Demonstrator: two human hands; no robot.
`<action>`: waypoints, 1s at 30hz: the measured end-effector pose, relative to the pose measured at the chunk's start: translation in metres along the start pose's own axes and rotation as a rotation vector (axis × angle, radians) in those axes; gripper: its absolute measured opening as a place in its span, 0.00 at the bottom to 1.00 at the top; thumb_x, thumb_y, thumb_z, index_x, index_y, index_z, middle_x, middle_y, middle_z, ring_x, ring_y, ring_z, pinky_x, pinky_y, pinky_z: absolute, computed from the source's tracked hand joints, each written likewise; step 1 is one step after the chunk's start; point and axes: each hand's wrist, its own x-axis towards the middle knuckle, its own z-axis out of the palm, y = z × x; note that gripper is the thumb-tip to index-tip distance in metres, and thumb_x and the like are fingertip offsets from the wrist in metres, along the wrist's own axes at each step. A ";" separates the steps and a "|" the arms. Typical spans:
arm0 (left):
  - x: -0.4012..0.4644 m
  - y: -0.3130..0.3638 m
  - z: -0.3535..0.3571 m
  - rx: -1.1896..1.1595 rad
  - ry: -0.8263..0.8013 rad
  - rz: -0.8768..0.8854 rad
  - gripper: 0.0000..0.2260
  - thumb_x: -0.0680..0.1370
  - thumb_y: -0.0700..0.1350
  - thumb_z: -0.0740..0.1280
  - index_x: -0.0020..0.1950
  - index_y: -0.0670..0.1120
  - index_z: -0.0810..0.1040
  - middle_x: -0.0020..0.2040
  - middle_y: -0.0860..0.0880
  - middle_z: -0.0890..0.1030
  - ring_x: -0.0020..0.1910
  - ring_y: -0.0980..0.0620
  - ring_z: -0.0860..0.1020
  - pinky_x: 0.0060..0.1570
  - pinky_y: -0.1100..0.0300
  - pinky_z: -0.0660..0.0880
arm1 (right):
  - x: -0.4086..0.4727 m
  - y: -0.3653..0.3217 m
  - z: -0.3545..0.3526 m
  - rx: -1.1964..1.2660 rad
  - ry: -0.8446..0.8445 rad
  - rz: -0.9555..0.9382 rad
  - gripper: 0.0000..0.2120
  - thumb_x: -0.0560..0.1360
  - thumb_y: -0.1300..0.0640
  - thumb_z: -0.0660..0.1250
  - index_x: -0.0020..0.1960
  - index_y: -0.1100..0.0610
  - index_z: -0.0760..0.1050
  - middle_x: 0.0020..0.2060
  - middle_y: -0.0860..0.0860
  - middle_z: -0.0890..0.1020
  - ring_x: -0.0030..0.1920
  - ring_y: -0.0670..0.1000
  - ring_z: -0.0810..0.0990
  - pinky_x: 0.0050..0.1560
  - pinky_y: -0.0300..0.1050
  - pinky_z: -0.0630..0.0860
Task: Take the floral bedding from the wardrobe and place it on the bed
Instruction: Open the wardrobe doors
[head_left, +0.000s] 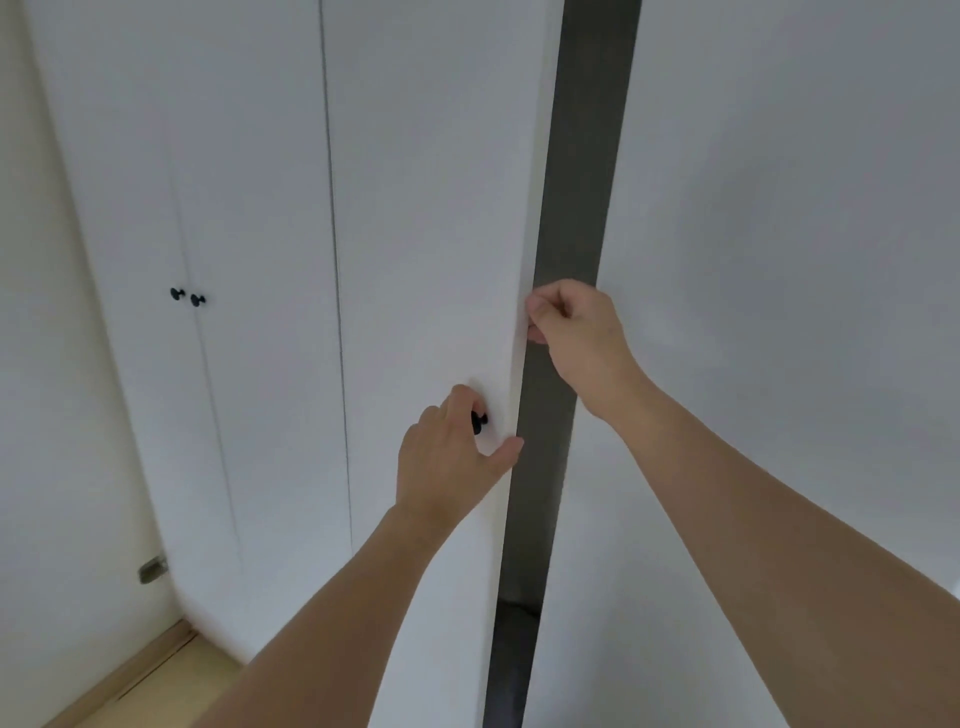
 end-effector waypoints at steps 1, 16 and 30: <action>-0.007 -0.004 -0.008 0.006 0.023 -0.011 0.20 0.69 0.63 0.70 0.50 0.52 0.67 0.41 0.56 0.75 0.39 0.53 0.76 0.41 0.54 0.78 | -0.007 -0.003 0.007 0.016 -0.006 -0.022 0.06 0.79 0.58 0.63 0.45 0.53 0.77 0.46 0.52 0.82 0.48 0.52 0.82 0.56 0.52 0.79; -0.106 -0.119 -0.071 0.074 0.487 0.112 0.26 0.73 0.42 0.72 0.67 0.44 0.67 0.61 0.41 0.77 0.57 0.43 0.77 0.55 0.52 0.77 | -0.037 -0.057 0.129 -0.166 -0.117 -0.834 0.26 0.79 0.57 0.64 0.75 0.58 0.62 0.75 0.57 0.60 0.75 0.52 0.60 0.75 0.46 0.60; -0.100 -0.231 -0.164 0.012 0.538 -0.310 0.21 0.77 0.35 0.68 0.70 0.45 0.74 0.42 0.54 0.80 0.39 0.60 0.74 0.45 0.74 0.70 | -0.011 -0.096 0.303 -0.785 -0.015 -1.155 0.27 0.81 0.46 0.55 0.78 0.46 0.52 0.78 0.53 0.56 0.77 0.60 0.55 0.74 0.63 0.54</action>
